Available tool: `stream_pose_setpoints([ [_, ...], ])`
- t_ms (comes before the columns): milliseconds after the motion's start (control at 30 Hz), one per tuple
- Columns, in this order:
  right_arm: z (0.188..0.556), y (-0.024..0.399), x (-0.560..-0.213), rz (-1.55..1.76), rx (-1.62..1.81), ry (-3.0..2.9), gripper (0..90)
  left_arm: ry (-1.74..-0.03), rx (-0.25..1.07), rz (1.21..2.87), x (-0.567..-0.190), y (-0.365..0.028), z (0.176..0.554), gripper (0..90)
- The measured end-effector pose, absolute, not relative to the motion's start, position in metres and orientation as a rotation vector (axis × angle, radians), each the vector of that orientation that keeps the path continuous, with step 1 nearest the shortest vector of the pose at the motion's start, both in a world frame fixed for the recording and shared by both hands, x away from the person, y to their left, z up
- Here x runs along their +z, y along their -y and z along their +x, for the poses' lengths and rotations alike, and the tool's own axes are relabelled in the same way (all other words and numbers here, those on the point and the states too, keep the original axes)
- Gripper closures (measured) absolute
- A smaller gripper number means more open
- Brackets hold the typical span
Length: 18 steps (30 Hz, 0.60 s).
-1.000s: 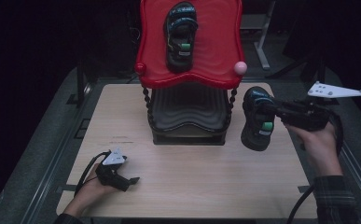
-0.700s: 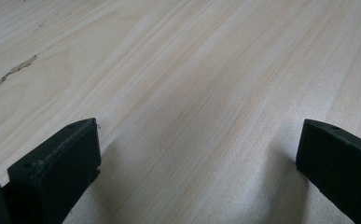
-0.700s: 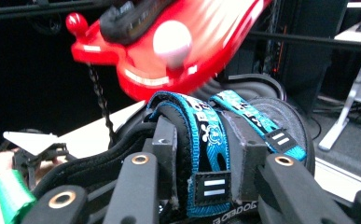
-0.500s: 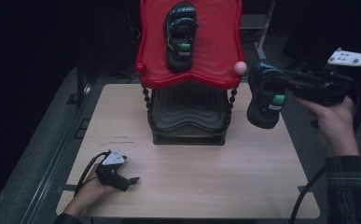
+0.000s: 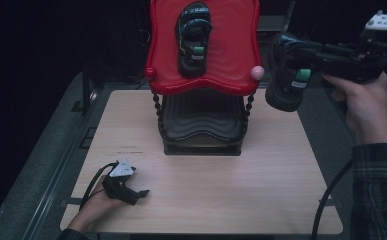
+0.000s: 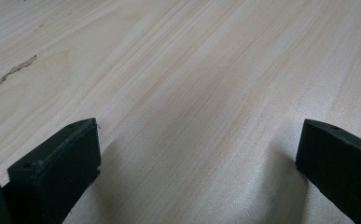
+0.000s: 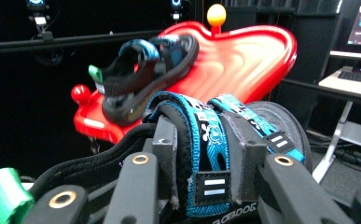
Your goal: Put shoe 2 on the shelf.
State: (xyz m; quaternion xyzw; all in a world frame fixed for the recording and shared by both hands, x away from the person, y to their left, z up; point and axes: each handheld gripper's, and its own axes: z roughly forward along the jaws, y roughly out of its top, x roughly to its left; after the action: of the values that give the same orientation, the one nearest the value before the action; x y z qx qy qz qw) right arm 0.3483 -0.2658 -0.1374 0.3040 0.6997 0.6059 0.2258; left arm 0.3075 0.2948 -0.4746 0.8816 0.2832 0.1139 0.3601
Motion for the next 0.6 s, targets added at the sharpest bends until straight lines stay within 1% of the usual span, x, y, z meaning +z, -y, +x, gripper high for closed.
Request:
stream_pose_setpoints([
  [367,0.365,0.252,-0.096,0.783,1.710,-1.895,67.5,-0.730,0.293,2.273,-0.475,-0.295,0.307,0.0],
  [600,0.385,0.230,-0.086,0.754,1.738,-1.906,67.5,-0.729,0.294,2.274,-0.475,-0.295,0.307,0.0],
])
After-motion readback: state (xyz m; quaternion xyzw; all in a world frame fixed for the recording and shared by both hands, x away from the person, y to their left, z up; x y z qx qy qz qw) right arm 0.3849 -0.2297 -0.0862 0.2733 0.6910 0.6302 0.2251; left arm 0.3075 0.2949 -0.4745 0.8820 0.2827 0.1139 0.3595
